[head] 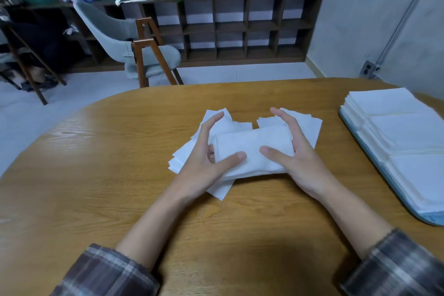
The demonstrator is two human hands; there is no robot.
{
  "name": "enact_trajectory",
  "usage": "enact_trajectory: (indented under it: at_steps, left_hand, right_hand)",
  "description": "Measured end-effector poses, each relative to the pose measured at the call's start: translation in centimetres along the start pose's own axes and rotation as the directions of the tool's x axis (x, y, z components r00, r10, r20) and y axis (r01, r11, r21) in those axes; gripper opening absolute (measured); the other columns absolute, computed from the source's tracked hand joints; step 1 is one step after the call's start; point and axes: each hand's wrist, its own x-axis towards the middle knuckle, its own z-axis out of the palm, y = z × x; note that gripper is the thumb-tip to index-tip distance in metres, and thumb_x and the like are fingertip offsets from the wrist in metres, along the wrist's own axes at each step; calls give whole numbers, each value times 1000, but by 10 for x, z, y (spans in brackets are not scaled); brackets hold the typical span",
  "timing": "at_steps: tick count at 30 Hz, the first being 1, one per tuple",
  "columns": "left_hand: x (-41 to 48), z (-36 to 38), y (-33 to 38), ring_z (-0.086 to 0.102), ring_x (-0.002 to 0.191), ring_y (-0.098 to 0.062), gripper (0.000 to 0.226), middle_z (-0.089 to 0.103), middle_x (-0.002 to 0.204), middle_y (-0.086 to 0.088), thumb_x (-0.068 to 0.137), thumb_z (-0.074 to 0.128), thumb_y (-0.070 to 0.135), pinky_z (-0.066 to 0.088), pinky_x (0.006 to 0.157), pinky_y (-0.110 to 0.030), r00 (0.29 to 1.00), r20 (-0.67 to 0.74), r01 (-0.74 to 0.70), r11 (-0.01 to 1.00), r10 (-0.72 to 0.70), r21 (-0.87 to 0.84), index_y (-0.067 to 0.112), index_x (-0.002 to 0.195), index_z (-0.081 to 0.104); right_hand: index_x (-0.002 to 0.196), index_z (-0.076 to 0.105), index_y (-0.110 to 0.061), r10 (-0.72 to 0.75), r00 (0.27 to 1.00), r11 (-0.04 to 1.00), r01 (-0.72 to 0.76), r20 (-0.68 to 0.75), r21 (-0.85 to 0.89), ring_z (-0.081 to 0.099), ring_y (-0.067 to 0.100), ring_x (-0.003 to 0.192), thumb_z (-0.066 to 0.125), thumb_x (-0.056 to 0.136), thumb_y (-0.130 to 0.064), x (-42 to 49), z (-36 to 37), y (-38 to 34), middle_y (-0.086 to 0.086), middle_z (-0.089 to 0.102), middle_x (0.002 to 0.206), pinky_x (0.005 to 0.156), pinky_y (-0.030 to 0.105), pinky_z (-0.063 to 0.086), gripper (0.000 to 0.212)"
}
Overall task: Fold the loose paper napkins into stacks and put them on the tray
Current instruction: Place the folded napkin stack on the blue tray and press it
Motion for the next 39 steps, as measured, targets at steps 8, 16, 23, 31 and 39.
enact_trajectory:
  at_steps: [8,16,23,31,39]
  left_hand:
    - [6,27,10,61,122,-8,23,68,127,16,103,67,15,48,92,-26,985,85,-167,966,152,199,27,122,70]
    - [17,91,36,64,119,-9,35,71,122,25,84,88,21,54,106,-40,992,61,-118,977,109,179,36,114,76]
    - [32,175,63,53,124,6,30,66,125,27,90,83,33,44,111,-28,985,117,-141,977,123,159,35,118,73]
    - [44,252,75,60,112,-8,31,66,126,6,84,84,27,55,100,-41,988,144,-84,980,58,180,34,111,70]
    - [42,280,70,66,67,11,38,62,107,-1,87,86,26,57,64,-15,977,212,-32,968,-22,247,23,120,67]
  right_hand:
    - [129,70,-43,17,995,996,-8,97,-88,50,-11,133,82,90,-22,-28,-40,-5,-29,64,137,112,20,35,45]
    - [125,72,-41,39,999,986,-39,-4,-165,48,-28,111,81,91,-19,-52,-103,-20,-29,63,130,83,-7,34,41]
    - [115,73,-36,82,981,984,-108,-176,-143,53,-3,125,85,85,-19,-80,-188,-23,-20,65,130,93,16,40,37]
    - [121,72,-31,176,938,954,-238,-297,-184,45,0,134,83,86,-13,-110,-270,-9,-22,62,133,104,22,29,40]
    - [122,74,-33,252,915,910,-335,-316,-243,47,10,139,87,83,-18,-115,-294,20,-12,60,140,108,27,34,44]
